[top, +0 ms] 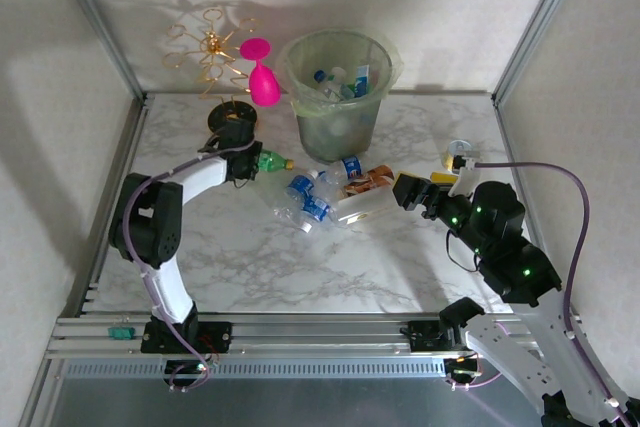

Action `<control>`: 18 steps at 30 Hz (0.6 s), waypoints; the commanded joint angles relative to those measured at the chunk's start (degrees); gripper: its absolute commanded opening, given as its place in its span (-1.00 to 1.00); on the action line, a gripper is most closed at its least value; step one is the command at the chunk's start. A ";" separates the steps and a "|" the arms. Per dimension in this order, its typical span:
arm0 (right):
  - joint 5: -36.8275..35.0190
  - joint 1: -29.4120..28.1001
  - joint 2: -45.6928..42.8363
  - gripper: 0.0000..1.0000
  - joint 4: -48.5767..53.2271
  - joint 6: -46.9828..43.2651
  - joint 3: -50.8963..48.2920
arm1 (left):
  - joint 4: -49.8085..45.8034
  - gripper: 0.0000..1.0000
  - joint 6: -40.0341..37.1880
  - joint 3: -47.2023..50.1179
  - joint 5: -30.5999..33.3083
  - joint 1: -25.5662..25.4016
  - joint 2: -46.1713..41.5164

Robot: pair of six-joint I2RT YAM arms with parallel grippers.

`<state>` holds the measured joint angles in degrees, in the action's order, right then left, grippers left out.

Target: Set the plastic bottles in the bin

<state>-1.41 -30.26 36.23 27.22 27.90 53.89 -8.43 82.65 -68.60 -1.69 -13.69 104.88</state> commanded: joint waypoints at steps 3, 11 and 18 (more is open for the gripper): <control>0.95 -0.39 0.81 0.94 -0.19 0.85 1.46 | -4.75 0.09 -4.90 -3.41 5.69 1.28 -6.49; 1.41 -0.41 3.31 0.93 1.17 0.36 2.44 | -2.25 0.11 -14.30 -1.58 1.65 0.43 -17.32; 3.06 -0.38 8.12 0.93 -0.03 0.03 4.52 | 2.20 0.09 -27.97 0.50 -0.85 -6.51 -27.30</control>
<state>0.62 -30.26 43.44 28.08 27.88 56.66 -8.64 63.42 -69.14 -0.43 -17.21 80.75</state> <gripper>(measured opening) 0.963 0.547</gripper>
